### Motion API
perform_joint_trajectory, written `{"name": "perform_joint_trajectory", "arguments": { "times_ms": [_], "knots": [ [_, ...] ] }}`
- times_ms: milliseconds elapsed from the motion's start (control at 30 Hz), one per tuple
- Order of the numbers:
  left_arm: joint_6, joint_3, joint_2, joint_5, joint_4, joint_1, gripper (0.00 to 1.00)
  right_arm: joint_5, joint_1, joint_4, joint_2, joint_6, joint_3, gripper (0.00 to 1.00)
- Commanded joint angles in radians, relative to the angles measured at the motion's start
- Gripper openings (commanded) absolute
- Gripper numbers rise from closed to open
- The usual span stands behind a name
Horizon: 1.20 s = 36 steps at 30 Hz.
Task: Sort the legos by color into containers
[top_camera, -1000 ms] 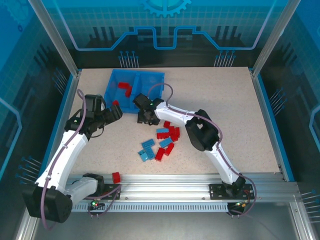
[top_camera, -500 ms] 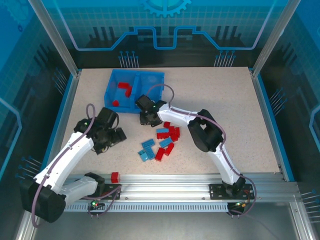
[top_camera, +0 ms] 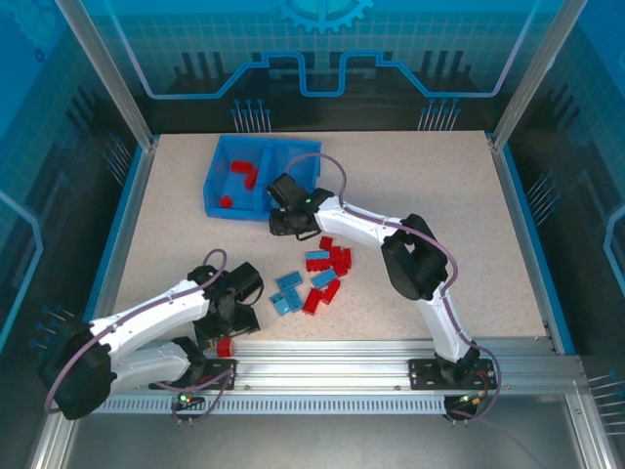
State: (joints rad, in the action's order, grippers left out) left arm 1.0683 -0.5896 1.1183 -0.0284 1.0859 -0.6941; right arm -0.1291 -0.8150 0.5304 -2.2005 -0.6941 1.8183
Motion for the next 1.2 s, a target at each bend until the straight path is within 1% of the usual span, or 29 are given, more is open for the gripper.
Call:
{"name": "perform_joint_trajectory", "arguments": {
  "times_ms": [0,133,200,267,333,367,467,533,600,667,733,800,833,900,967,1067,1167],
  "knots": [
    [0.047,0.048,0.052,0.015,0.010,-0.010,0.85,0.022,0.007,0.015,0.045,0.024,0.005,0.22],
    [0.047,0.035,0.100,0.000,-0.013,-0.014,0.78,0.027,0.007,0.023,0.063,0.025,0.008,0.22],
    [0.056,0.042,0.118,0.003,-0.031,-0.016,0.73,0.031,0.007,0.028,0.075,0.023,0.006,0.22],
    [0.068,0.051,0.131,0.010,-0.048,-0.017,0.64,0.037,0.007,0.034,0.089,0.022,0.004,0.22],
    [0.073,0.054,0.141,0.012,-0.055,-0.017,0.51,0.039,0.008,0.036,0.105,0.024,-0.002,0.22],
    [0.076,0.056,0.145,0.013,-0.060,-0.017,0.48,0.038,0.008,0.037,0.115,0.026,-0.009,0.22],
    [0.073,0.055,0.161,0.020,-0.065,-0.018,0.45,0.035,0.010,0.036,0.143,0.031,-0.026,0.22],
    [0.073,0.048,0.167,0.017,-0.058,-0.017,0.38,0.038,0.013,0.036,0.158,0.035,-0.035,0.22],
    [0.072,0.015,0.161,-0.003,-0.022,-0.017,0.29,0.057,0.017,0.027,0.174,0.042,-0.045,0.22],
    [0.057,-0.050,0.129,-0.037,0.039,-0.016,0.27,0.065,0.020,0.024,0.191,0.043,-0.058,0.22],
    [0.041,-0.144,0.079,-0.093,0.106,-0.015,0.28,0.063,0.023,0.023,0.209,0.048,-0.068,0.22],
    [0.016,-0.254,0.024,-0.162,0.167,0.005,0.28,0.054,0.026,0.024,0.228,0.054,-0.074,0.22],
    [-0.005,-0.299,0.008,-0.186,0.176,0.028,0.28,0.051,0.027,0.023,0.236,0.056,-0.075,0.22],
    [-0.073,-0.388,-0.012,-0.208,0.150,0.108,0.29,0.037,0.034,0.017,0.255,0.060,-0.077,0.22],
    [-0.157,-0.467,-0.002,-0.214,0.087,0.222,0.28,0.028,0.051,0.009,0.267,0.065,-0.072,0.22],
    [-0.240,-0.560,0.063,-0.238,-0.037,0.379,0.29,0.022,0.081,0.015,0.258,0.072,-0.037,0.21],
    [-0.290,-0.630,0.178,-0.225,-0.214,0.496,0.28,-0.015,0.101,0.021,0.219,0.106,0.018,0.21]
  ]
}}
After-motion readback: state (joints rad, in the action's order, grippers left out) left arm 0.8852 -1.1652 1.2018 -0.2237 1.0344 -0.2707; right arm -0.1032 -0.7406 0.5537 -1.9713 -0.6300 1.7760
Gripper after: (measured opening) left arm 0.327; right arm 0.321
